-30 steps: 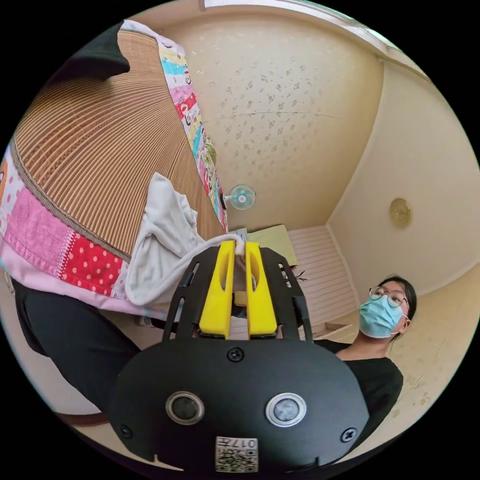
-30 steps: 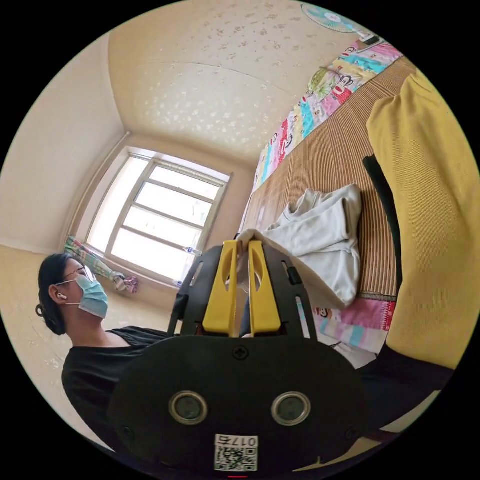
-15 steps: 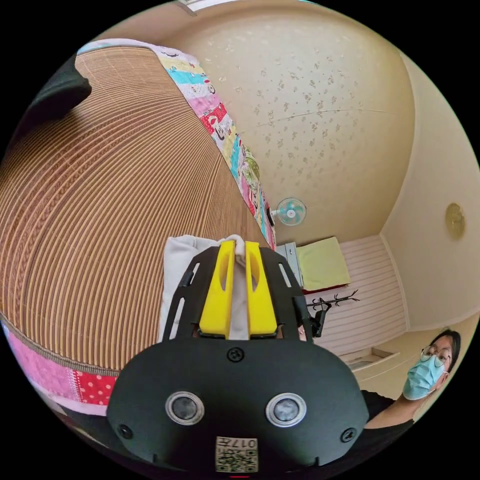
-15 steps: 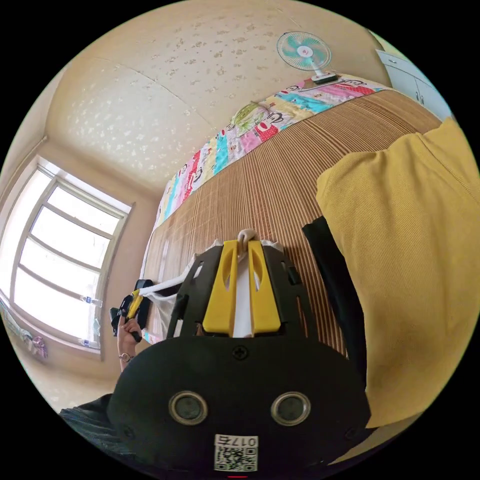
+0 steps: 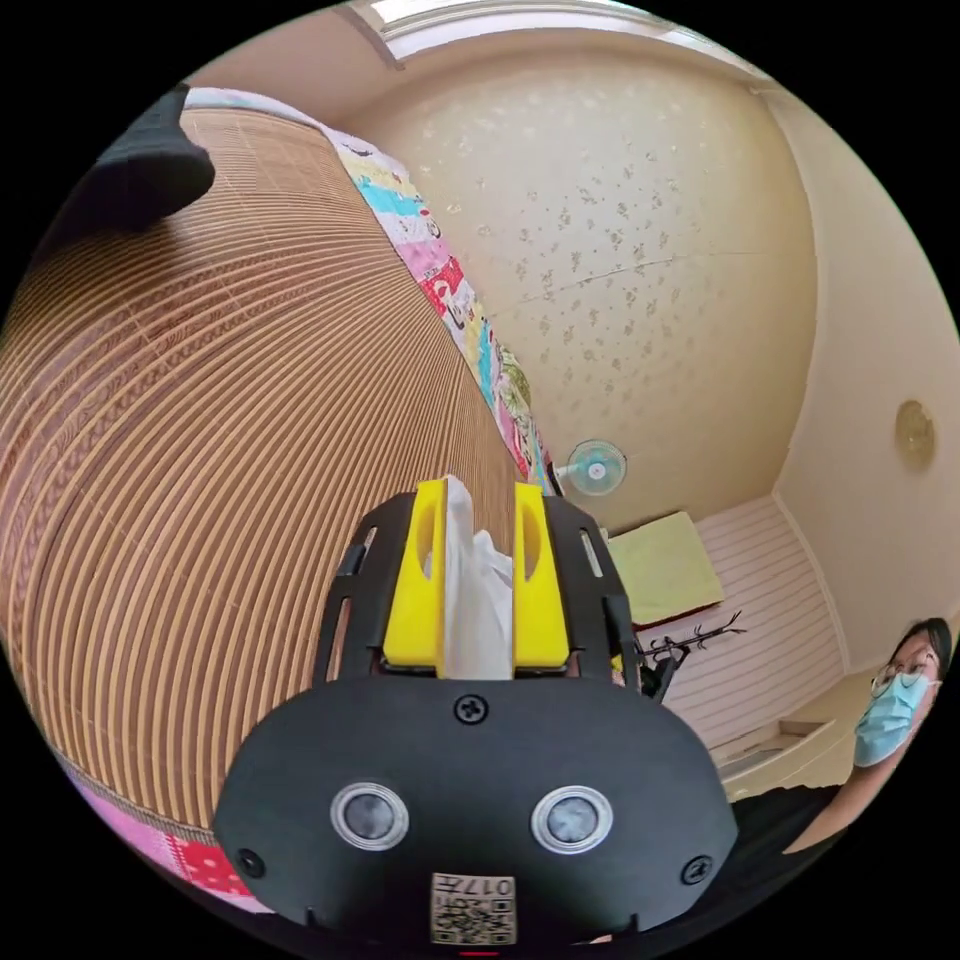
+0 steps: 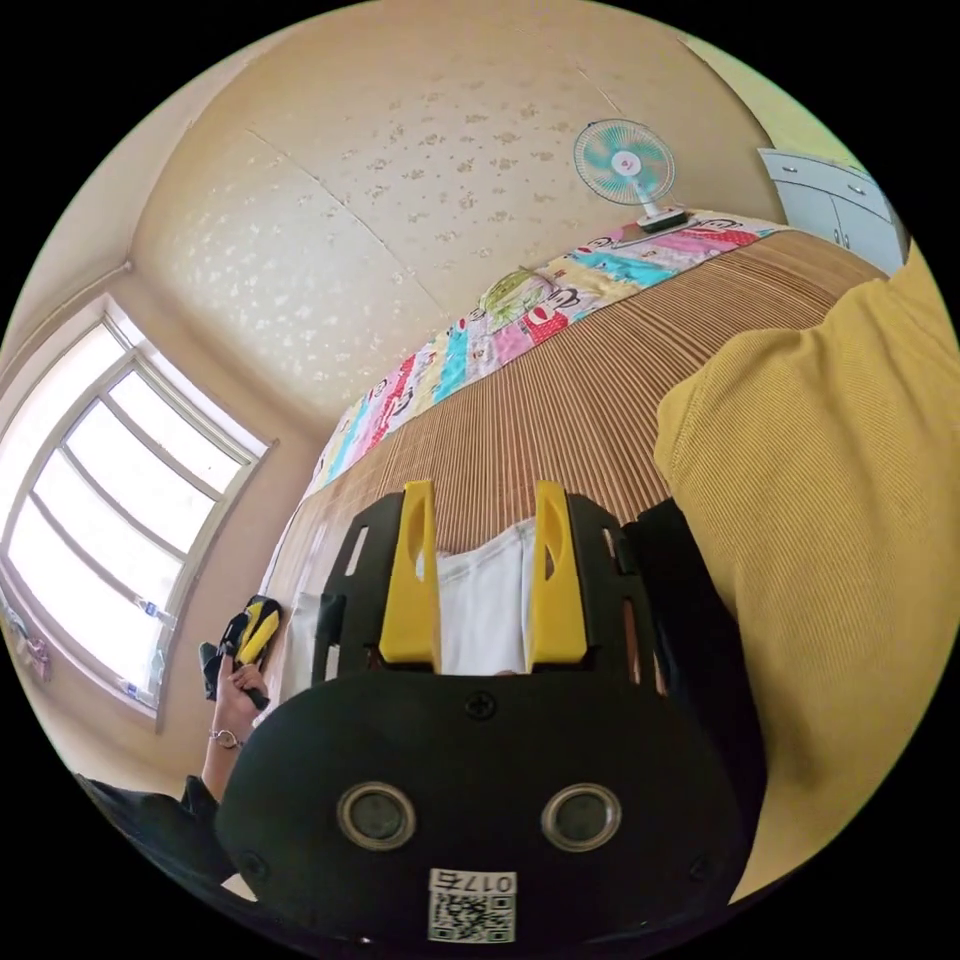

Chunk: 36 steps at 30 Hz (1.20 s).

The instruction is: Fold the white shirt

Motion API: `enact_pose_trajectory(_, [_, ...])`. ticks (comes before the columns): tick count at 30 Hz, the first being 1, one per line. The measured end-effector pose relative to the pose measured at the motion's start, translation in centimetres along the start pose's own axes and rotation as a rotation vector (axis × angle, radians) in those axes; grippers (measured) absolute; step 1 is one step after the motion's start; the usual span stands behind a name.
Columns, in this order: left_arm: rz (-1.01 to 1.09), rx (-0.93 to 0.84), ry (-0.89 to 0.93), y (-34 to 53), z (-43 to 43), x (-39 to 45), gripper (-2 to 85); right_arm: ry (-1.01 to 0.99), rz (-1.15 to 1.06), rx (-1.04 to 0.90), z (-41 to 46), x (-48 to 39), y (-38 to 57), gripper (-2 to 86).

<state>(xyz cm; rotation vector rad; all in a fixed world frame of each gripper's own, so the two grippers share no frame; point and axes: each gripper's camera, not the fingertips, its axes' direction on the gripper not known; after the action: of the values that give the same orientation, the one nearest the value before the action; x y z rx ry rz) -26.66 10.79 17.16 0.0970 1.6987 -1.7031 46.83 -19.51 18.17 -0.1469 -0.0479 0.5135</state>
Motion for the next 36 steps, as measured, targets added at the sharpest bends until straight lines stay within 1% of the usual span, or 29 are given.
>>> enact_pose_trajectory(1, [0.025, -0.013, -0.025, 0.0, 0.4, 0.4, 10.3, 0.004, -0.005, -0.018, 0.4, 0.0, 0.1, 13.3])
enact_pose_trajectory(4, [0.182, -0.086, -0.155, -0.2, 2.9, 3.3, 10.6, 0.026, -0.085, -0.108, 3.2, -0.9, 1.0, 13.1])
enact_pose_trajectory(6, [0.306, -0.150, -0.288, -0.2, 5.8, 5.6, 10.6, 0.086, -0.179, -0.152, 5.6, -2.2, 2.3, 12.7])
enact_pose_trajectory(7, [0.331, -0.169, -0.328, -0.2, 6.6, 5.9, 10.6, 0.107, -0.193, -0.167, 6.3, -2.4, 2.6, 12.6])
enact_pose_trajectory(9, [0.412, -0.271, -0.471, 0.2, 10.5, 6.0, 9.2, 0.184, -0.248, -0.238, 10.3, -2.4, 4.3, 12.2])
enact_pose_trajectory(10, [0.418, -0.305, -0.503, 0.3, 11.5, 5.5, 8.5, 0.199, -0.260, -0.258, 11.5, -2.1, 4.9, 12.1])
enact_pose_trajectory(11, [0.407, -0.369, -0.566, 0.6, 13.2, 4.4, 7.5, 0.222, -0.253, -0.321, 14.0, -1.2, 6.0, 11.7])
enact_pose_trajectory(12, [0.407, -0.400, -0.591, 1.0, 13.9, 3.6, 6.8, 0.246, -0.243, -0.373, 15.8, -0.4, 7.0, 10.9])
enact_pose_trajectory(13, [0.413, -0.385, -0.583, 1.2, 13.7, 3.4, 6.0, 0.252, -0.250, -0.370, 16.1, -0.3, 7.5, 10.3])
enact_pose_trajectory(14, [0.420, -0.336, -0.542, 1.5, 12.5, 3.3, 4.6, 0.272, -0.263, -0.321, 15.7, -0.6, 8.2, 8.6])
enact_pose_trajectory(15, [0.411, -0.266, -0.448, 1.6, 10.6, 3.1, 4.2, 0.295, -0.273, -0.254, 14.7, -1.0, 8.7, 6.3])
enact_pose_trajectory(16, [0.402, -0.220, -0.373, 1.6, 9.5, 2.8, 4.0, 0.296, -0.284, -0.215, 14.1, -1.2, 9.1, 5.8])
enact_pose_trajectory(18, [0.296, -0.046, -0.059, 1.2, 5.0, -0.3, 3.7, 0.289, -0.318, -0.082, 12.3, -1.8, 10.5, 4.3])
enact_pose_trajectory(20, [0.192, 0.018, 0.020, 0.7, 3.4, -3.2, 3.6, 0.363, -0.295, -0.044, 12.5, -1.5, 11.4, 3.8])
enact_pose_trajectory(22, [0.167, 0.003, -0.042, 0.3, 3.6, -5.0, 3.7, 0.435, -0.282, -0.050, 13.7, -1.1, 12.0, 3.5])
enact_pose_trajectory(23, [0.149, -0.043, -0.143, 0.2, 4.5, -6.0, 3.7, 0.484, -0.294, -0.091, 15.3, -1.0, 12.3, 3.4])
enact_pose_trajectory(24, [0.124, -0.094, -0.238, 0.1, 5.6, -6.9, 3.8, 0.551, -0.316, -0.174, 17.7, -0.9, 12.5, 3.3])
enact_pose_trajectory(26, [0.105, -0.132, -0.290, 0.0, 6.5, -8.1, 3.9, 0.651, -0.374, -0.279, 21.3, -1.0, 13.3, 3.2])
enact_pose_trajectory(27, [0.097, -0.139, -0.292, -0.2, 6.6, -8.8, 4.1, 0.700, -0.437, -0.267, 22.3, -1.4, 14.1, 3.1])
enact_pose_trajectory(29, [0.088, -0.146, -0.286, -0.5, 6.2, -9.6, 4.3, 0.739, -0.483, -0.250, 23.1, -1.7, 15.3, 3.0])
enact_pose_trajectory(32, [0.112, -0.123, -0.260, -0.4, 4.9, -10.4, 5.2, 0.734, -0.492, -0.226, 22.8, -1.5, 16.4, 2.9])
enact_pose_trajectory(34, [0.129, -0.065, -0.234, 0.0, 2.9, -10.6, 5.8, 0.707, -0.473, -0.225, 22.4, -0.9, 16.5, 2.8])
enact_pose_trajectory(36, [0.151, 0.048, -0.128, 0.9, -1.0, -11.2, 9.7, 0.667, -0.464, -0.240, 21.5, -0.6, 16.4, 2.6])
